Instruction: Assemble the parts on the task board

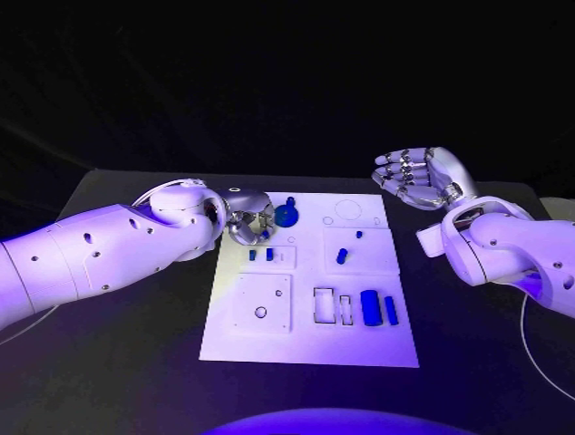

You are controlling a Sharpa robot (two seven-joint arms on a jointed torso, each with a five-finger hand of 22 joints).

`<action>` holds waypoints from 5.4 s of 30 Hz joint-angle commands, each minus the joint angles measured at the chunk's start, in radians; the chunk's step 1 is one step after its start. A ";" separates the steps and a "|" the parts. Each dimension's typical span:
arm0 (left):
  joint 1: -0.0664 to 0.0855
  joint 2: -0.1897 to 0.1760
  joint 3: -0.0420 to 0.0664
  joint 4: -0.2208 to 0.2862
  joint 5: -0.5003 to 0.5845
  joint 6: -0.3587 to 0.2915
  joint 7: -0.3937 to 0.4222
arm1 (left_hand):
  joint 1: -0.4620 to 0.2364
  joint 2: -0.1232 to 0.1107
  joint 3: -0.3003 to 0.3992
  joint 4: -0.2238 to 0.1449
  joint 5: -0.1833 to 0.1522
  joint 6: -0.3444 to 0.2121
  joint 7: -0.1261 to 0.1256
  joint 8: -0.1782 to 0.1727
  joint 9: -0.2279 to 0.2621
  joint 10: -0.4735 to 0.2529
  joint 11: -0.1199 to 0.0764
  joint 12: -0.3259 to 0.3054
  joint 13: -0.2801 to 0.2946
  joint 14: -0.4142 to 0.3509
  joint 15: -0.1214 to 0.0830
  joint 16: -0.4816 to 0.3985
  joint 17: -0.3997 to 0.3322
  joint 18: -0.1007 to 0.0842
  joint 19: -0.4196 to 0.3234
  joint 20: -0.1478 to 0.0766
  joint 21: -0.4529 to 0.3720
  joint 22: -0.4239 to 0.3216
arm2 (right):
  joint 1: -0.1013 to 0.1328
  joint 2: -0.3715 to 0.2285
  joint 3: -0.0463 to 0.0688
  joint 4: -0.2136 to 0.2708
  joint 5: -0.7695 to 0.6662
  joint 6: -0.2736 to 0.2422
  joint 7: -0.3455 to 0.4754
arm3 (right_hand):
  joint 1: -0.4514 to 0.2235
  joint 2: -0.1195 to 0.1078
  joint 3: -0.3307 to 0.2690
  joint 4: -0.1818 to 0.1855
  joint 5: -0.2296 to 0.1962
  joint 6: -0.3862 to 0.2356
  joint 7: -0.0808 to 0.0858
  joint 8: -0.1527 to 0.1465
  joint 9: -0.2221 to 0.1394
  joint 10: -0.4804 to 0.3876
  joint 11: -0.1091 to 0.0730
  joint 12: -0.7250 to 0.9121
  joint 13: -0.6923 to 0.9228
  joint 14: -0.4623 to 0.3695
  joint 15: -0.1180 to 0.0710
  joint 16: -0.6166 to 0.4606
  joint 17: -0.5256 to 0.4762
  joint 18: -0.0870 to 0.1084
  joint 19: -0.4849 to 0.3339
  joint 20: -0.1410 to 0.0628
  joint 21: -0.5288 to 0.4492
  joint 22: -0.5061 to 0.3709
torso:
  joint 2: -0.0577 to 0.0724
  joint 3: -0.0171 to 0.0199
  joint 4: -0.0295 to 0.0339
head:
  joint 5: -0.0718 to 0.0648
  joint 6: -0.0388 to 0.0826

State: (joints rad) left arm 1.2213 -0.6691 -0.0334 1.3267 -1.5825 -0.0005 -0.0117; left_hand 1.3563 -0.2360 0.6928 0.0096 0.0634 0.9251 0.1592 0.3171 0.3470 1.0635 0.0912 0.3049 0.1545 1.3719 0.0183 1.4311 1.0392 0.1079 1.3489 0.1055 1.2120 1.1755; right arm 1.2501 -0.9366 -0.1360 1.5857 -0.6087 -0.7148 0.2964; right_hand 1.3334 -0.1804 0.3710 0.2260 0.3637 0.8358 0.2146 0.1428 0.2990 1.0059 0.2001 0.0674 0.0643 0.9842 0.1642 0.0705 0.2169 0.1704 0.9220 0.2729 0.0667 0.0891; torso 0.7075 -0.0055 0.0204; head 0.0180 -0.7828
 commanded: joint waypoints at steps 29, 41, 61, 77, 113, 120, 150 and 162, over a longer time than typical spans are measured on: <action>0.000 -0.013 0.000 0.007 0.006 -0.022 -0.002 | -0.019 -0.031 -0.012 0.006 0.000 -0.077 0.009 -0.062 -0.020 -0.036 0.020 -0.074 -0.015 -0.031 0.014 -0.024 -0.061 0.005 -0.022 0.012 -0.037 -0.036 | 0.000 -0.004 0.000 0.000 -0.009 0.015 0.005 | 0.003 0.005 -0.001 -0.007 0.005 0.009 0.045 -0.004 -0.002 0.009 0.001 -0.003 -0.001 0.007 -0.002 -0.002 -0.003 0.014 0.004 -0.001 0.001 -0.003 | 0.000 -0.0004 0.0001 | -0.001 0.000; 0.000 -0.060 0.015 0.036 0.022 -0.070 0.003 | -0.013 -0.030 -0.040 0.008 0.000 -0.082 0.007 -0.070 -0.022 -0.090 0.032 -0.090 -0.018 -0.081 0.024 -0.062 -0.168 0.030 -0.083 0.021 -0.142 -0.142 | 0.000 -0.007 0.000 -0.006 -0.047 0.038 -0.014 | 0.015 0.000 -0.003 -0.023 -0.041 0.011 0.040 -0.010 -0.005 0.001 0.000 -0.004 -0.001 0.001 0.000 -0.004 -0.015 0.013 0.000 0.001 0.000 -0.015 | -0.001 0.0000 0.0002 | -0.004 0.001; 0.024 -0.213 0.019 0.102 1.158 -0.170 0.289 | -0.002 0.012 -0.087 0.065 -0.004 -0.034 0.025 -0.067 -0.024 -0.037 0.027 0.006 0.000 -0.292 0.022 -0.296 -0.553 0.077 -0.232 0.021 -0.482 -0.449 | 0.002 0.007 0.000 -0.083 -0.727 0.380 -0.317 | 0.065 -0.033 0.039 -0.108 -0.004 0.223 -0.084 0.068 0.027 0.312 -0.155 0.083 0.057 0.528 -0.196 0.452 0.299 0.010 0.458 -0.207 0.392 0.187 | -0.002 -0.0005 -0.0030 | -0.026 0.034; 0.009 -0.278 0.007 0.197 1.460 -0.127 0.455 | -0.020 0.012 -0.121 0.076 -0.003 -0.018 0.016 -0.058 -0.020 -0.029 0.019 0.031 0.006 -0.297 0.017 -0.293 -0.557 0.077 -0.223 0.018 -0.507 -0.470 | -0.010 0.061 0.001 -0.050 -1.084 0.384 -0.487 | 0.024 -0.085 0.123 -0.067 -0.121 0.157 -0.055 0.032 0.087 0.190 -0.112 0.000 0.122 0.536 -0.162 1.281 1.038 -0.116 0.552 -0.183 1.287 1.191 | 0.000 -0.0014 -0.0017 | -0.039 0.040; 0.008 -0.298 0.007 0.218 1.470 -0.131 0.445 | -0.009 0.016 -0.123 0.067 -0.003 -0.022 0.021 -0.060 -0.021 -0.034 0.021 0.035 0.005 -0.296 0.017 -0.289 -0.558 0.077 -0.215 0.016 -0.511 -0.475 | -0.033 0.117 0.000 -0.068 -1.176 0.465 -0.517 | 0.040 -0.081 0.181 -0.084 -0.135 0.202 -0.071 0.053 0.120 0.217 -0.124 0.012 0.120 0.537 -0.167 1.331 1.077 -0.125 0.559 -0.173 1.354 1.278 | -0.001 -0.0004 -0.0017 | -0.043 0.022; 0.008 -0.300 0.007 0.218 1.470 -0.133 0.441 | -0.008 0.016 -0.123 0.067 -0.003 -0.023 0.022 -0.061 -0.021 -0.035 0.022 0.034 0.005 -0.296 0.017 -0.289 -0.558 0.077 -0.215 0.016 -0.512 -0.475 | -0.038 0.124 0.000 -0.082 -1.176 0.467 -0.517 | 0.052 -0.059 0.219 -0.103 -0.206 0.216 -0.078 0.060 0.132 0.234 -0.131 0.009 0.121 0.536 -0.174 1.337 1.078 -0.126 0.558 -0.179 1.361 1.289 | -0.002 -0.0009 -0.0004 | -0.044 0.020; 0.008 -0.301 0.007 0.219 1.467 -0.136 0.423 | -0.004 0.018 -0.126 0.063 -0.003 -0.035 0.028 -0.068 -0.024 -0.047 0.027 0.034 0.003 -0.298 0.021 -0.287 -0.559 0.076 -0.210 0.017 -0.516 -0.480 | -0.049 0.142 -0.001 -0.094 -1.203 0.461 -0.535 | 0.060 -0.028 0.254 -0.135 -0.193 0.235 -0.083 0.075 0.150 0.256 -0.138 0.011 0.125 0.538 -0.179 1.351 1.090 -0.131 0.565 -0.184 1.379 1.314 | -0.003 -0.0005 -0.0008 | -0.047 0.015; 0.008 -0.299 0.007 0.216 1.467 -0.138 0.422 | -0.003 0.020 -0.126 0.062 -0.003 -0.035 0.028 -0.069 -0.024 -0.048 0.027 0.034 0.003 -0.298 0.021 -0.287 -0.560 0.076 -0.209 0.017 -0.517 -0.481 | -0.046 0.130 0.000 -0.075 -1.209 0.409 -0.536 | 0.058 -0.019 0.257 -0.143 -0.192 0.240 -0.085 0.080 0.157 0.263 -0.140 0.012 0.127 0.540 -0.181 1.358 1.099 -0.134 0.572 -0.185 1.390 1.328 | -0.003 -0.0009 -0.0018 | -0.048 0.017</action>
State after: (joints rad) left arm 1.2291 -0.9701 -0.0272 1.5412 -0.1189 -0.1452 0.4068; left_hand 1.3476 -0.2182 0.5685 0.0757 0.0635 0.8953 0.1856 0.2551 0.3247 1.0223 0.1181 0.3330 0.1591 1.0773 0.0379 1.1411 0.4808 0.1698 1.1330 0.1253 0.6997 0.6960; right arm 1.2041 -0.8063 -0.1356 1.5064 -1.8008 -0.2905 -0.2324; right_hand 1.3938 -0.2090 0.6264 0.0866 0.1662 1.0679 0.1286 0.2203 0.4552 1.2606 0.0615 0.0782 0.1907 1.4665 -0.0112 1.4244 1.3082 0.0505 1.4643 0.0950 1.4511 1.3077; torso 0.7039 -0.0060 0.0196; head -0.0294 -0.7665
